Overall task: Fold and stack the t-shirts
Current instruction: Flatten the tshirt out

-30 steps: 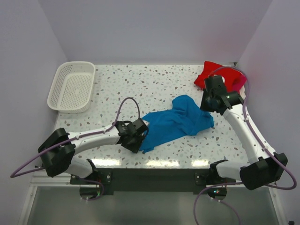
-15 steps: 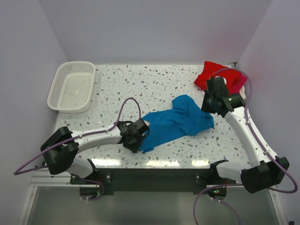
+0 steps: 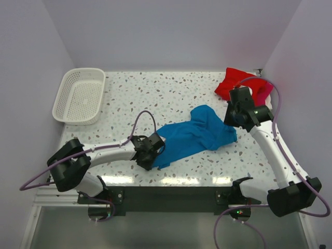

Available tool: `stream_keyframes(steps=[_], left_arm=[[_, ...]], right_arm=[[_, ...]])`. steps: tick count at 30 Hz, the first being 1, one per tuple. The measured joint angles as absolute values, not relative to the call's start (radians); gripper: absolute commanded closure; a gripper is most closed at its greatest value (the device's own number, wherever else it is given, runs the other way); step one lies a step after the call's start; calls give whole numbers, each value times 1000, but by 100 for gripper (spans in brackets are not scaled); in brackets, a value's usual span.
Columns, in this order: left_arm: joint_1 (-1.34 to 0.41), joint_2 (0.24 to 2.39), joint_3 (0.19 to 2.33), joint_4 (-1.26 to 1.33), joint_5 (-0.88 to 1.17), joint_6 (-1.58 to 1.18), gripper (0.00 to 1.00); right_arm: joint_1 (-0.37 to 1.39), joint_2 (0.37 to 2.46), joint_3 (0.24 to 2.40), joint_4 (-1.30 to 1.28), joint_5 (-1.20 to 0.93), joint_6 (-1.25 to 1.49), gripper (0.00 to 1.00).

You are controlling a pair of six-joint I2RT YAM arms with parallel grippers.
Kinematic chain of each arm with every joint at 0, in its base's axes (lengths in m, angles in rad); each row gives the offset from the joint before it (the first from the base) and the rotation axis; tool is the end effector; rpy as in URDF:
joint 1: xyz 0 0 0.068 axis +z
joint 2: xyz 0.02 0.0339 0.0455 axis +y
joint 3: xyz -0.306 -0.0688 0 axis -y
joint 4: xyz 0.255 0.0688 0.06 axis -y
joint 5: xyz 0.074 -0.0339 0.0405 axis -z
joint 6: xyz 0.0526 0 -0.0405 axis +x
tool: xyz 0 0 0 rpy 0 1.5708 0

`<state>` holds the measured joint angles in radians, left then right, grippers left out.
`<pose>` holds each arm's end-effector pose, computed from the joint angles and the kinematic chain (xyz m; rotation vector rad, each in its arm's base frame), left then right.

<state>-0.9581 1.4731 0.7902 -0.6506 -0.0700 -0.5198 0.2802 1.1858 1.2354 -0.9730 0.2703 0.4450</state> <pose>0.1500 -0.2070 0.1807 0.6219 2.8480 -0.1586 0.2268 0.0507 0.3702 0.3124 2.4277 -0.0199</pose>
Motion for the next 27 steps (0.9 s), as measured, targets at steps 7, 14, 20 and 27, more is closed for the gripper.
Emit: stream_keyframes(steps=[7,14,20,27], left_arm=[[-958,1479,780,-646,-65,-513,74],[-958,1479,780,-641,-66,-513,98],[-958,1479,788,-633,-104,-506,100],[-836,1458,1023,-750,-296,-466,100]], right_arm=[[279,1182,1235,-974,270,445,100],[279,1182,1235,-973,270,445,100],[276,1182,1237,-982,273,443,100],[259,1187,1371,-1051,303,410,100]])
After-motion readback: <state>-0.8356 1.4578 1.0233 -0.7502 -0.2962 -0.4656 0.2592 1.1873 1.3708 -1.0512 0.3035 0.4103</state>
